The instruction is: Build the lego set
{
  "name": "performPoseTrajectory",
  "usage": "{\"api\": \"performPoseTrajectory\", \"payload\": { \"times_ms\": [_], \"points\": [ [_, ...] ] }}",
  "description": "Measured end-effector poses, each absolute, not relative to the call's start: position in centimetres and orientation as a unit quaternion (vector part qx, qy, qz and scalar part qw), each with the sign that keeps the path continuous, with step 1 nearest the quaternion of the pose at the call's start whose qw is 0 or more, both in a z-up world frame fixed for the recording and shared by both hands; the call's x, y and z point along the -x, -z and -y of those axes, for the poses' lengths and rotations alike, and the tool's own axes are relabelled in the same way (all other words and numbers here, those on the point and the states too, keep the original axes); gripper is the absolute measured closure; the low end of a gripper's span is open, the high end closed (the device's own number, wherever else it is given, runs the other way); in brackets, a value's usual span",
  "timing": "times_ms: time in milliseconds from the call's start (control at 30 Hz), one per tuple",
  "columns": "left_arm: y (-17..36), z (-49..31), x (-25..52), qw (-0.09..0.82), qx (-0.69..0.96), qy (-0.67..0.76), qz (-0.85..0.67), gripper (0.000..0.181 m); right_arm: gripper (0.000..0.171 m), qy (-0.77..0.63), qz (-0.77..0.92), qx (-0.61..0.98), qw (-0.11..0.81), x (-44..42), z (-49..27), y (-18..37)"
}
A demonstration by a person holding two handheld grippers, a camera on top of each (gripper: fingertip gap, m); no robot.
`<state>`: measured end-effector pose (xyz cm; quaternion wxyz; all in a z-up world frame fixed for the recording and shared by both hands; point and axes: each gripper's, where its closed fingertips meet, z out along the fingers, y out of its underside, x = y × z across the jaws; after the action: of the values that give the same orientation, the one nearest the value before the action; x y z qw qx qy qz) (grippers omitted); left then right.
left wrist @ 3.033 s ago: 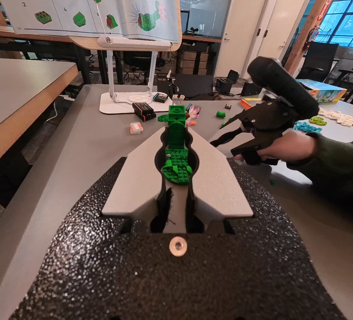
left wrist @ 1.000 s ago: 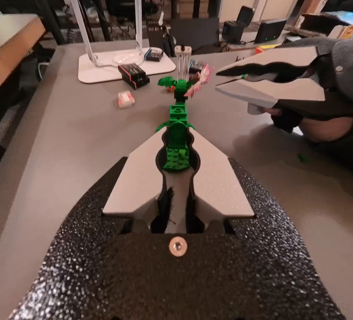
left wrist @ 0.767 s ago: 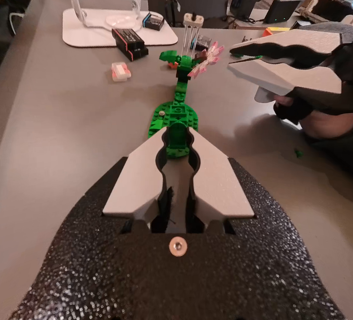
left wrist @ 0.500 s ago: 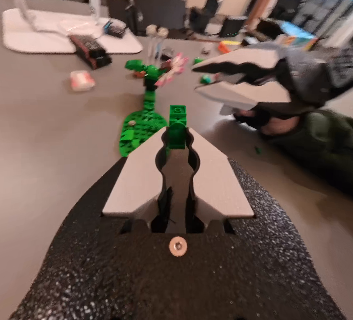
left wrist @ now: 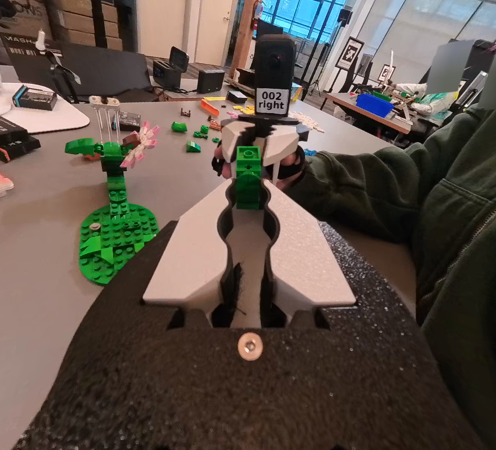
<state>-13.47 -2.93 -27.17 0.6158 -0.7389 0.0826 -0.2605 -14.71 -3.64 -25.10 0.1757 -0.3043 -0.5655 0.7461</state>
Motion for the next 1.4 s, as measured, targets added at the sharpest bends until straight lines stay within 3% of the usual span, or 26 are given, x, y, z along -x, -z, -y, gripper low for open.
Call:
{"api": "performPoseTrajectory", "payload": {
  "times_ms": [833, 1000, 1100, 1300, 1400],
  "points": [
    [26.4, 4.0, 13.3, 0.613, 0.759, 0.197, -0.096, 0.156, 0.156, -0.741, 0.583, 0.275, 0.189, 14.2, 4.4, 25.1],
    [26.0, 3.8, 14.0, 0.639, 0.755, 0.026, -0.144, 0.135, 0.156, -0.763, 0.548, 0.287, 0.188, 14.3, 3.4, 24.2],
    [24.9, 3.9, 14.1, 0.644, 0.705, -0.178, -0.237, 0.14, 0.156, -0.789, 0.514, 0.299, 0.153, 14.3, 2.8, 23.7],
    [24.9, 3.9, 13.5, 0.509, 0.576, -0.493, -0.407, 0.134, 0.156, -0.849, 0.43, 0.307, 0.032, 13.9, 1.7, 22.5],
    [25.2, 3.8, 13.0, 0.462, 0.527, -0.545, -0.46, 0.118, 0.156, -0.86, 0.409, 0.306, -0.018, 13.7, 1.8, 22.4]
  ]
}}
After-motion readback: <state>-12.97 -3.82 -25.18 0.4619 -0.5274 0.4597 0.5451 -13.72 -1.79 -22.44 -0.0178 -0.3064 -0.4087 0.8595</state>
